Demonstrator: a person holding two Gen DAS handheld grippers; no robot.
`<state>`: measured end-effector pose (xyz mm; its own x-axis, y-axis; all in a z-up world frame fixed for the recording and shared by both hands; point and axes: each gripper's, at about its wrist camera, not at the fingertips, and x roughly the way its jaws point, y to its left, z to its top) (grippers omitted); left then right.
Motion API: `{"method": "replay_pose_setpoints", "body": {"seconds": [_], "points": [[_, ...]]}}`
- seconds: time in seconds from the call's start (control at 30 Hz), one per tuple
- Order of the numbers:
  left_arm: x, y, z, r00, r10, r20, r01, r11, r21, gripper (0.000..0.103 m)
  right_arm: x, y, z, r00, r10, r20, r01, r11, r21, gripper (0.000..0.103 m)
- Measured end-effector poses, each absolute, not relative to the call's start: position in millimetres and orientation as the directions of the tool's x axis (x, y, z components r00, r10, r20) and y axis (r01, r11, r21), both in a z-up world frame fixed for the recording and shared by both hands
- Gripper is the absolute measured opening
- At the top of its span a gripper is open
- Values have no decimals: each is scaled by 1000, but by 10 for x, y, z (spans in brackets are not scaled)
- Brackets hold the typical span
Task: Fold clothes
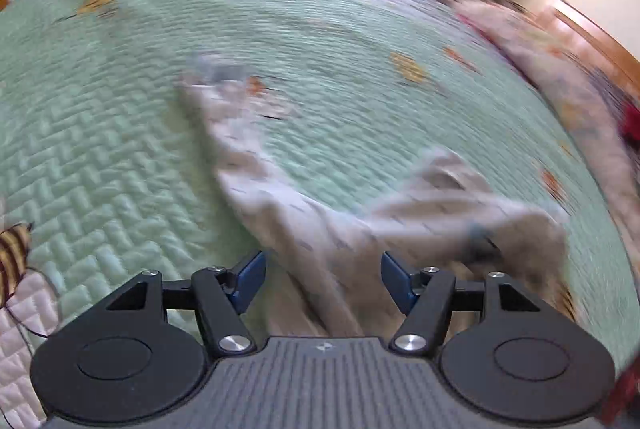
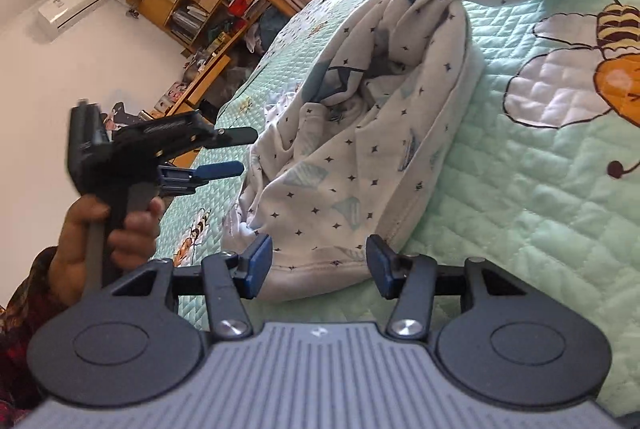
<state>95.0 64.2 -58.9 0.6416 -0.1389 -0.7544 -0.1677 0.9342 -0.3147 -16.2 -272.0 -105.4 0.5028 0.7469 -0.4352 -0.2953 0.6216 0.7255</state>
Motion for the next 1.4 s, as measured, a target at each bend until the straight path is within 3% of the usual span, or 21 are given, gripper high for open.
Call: {"method": "replay_pose_setpoints", "body": {"seconds": [0.3,0.33,0.37,0.4,0.43,0.53,0.87,1.03,1.2,1.4], "points": [[1375,875,-886,582,-196,-789,-291,856,-428,65,-136,-2718,-1113,504,747,-432,-291,619,730,54],[1392,874,-886,589,-199,-783,-292,851,-437,51,-135,-2726,-1116,505,747,-432,-290,619,730,54],[1396,868,-868,599,-200,-776,-287,850,-442,30,-133,-2730,-1121,507,747,-431,-288,618,732,54],[1397,861,-847,608,-201,-768,-281,850,-446,22,-131,-2734,-1126,509,746,-430,-286,617,733,54],[1377,848,-813,621,-201,-758,-262,858,-442,15,-126,-2724,-1126,510,745,-429,-287,618,732,54],[1248,737,-583,672,-194,-714,-178,895,-410,11,-140,-2700,-1129,517,740,-430,-292,624,724,54],[457,818,1089,892,-353,-282,133,801,-583,11,-108,-2682,-1143,532,719,-447,-266,643,718,54],[-106,1185,1464,952,-277,-133,142,779,-610,11,-105,-2666,-1116,533,716,-451,-268,648,713,54],[-301,1536,1148,957,-85,-278,-99,804,-586,11,-120,-2664,-1110,508,733,-453,-300,643,705,56],[-348,1687,653,905,-103,-413,-180,786,-591,11,-98,-2805,-911,566,720,-402,-346,650,677,56]]}}
